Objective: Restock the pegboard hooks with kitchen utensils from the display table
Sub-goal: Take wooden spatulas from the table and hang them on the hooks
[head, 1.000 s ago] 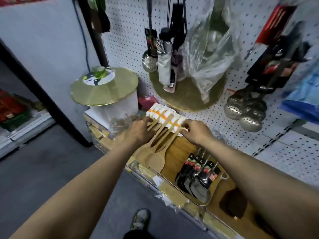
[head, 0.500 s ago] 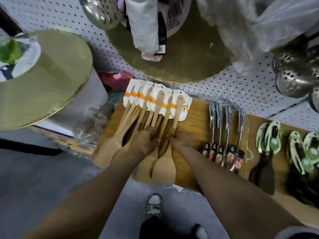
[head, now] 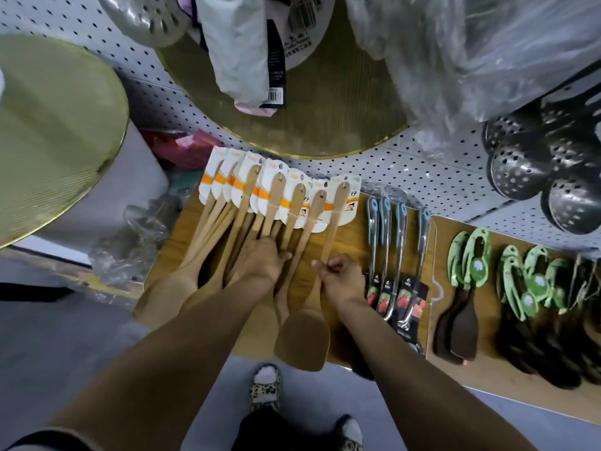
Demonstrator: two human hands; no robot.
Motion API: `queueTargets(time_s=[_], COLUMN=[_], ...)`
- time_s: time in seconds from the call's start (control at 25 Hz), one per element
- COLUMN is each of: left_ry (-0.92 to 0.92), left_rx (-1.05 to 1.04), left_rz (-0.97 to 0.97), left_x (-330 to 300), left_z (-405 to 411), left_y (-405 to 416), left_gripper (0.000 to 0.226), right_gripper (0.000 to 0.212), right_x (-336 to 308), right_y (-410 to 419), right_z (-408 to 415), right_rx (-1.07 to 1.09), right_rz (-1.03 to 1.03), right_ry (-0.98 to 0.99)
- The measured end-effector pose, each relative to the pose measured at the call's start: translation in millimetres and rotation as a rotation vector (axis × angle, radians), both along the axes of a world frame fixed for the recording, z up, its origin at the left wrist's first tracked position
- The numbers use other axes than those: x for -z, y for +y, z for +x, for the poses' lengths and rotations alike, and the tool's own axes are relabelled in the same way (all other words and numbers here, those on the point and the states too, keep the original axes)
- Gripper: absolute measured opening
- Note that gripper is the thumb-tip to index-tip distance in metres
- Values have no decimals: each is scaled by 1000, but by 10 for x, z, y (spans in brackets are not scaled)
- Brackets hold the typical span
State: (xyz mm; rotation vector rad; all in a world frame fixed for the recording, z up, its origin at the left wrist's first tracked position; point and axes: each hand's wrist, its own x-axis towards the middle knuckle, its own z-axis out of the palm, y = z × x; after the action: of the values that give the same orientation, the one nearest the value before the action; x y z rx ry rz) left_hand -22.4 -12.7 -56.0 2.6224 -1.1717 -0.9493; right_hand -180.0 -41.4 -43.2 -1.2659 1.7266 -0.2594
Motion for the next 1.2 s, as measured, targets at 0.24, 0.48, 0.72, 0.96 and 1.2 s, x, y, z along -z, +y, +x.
queueTargets(time_s=[0.24,0.48,0.72,0.96,1.2], left_ry=[79,162,285,351,586], left_rx=[-66,-22,-26,28,194], left_rz=[6,-25,-108,-250,-338], left_x=[-15,-516,-1070,-1549,-2089], left_z=[-51,-404,-1488,-3285,-5352], left_y=[-2,276,708,1002,885], left_gripper=[46,41,23,33,29], right_gripper=[28,29,36,36,21], right_x=[-81,-421,-874,-1327,-2145], right_y=[76,215,584,1089,1350], right_z=[-154,-566,-1569,-3467,-5662], right_rx=[74,157,200,256,494], right_rz=[-26,-62,-150,-246,-488], right_ry=[-55,-122,-237,-258,-426])
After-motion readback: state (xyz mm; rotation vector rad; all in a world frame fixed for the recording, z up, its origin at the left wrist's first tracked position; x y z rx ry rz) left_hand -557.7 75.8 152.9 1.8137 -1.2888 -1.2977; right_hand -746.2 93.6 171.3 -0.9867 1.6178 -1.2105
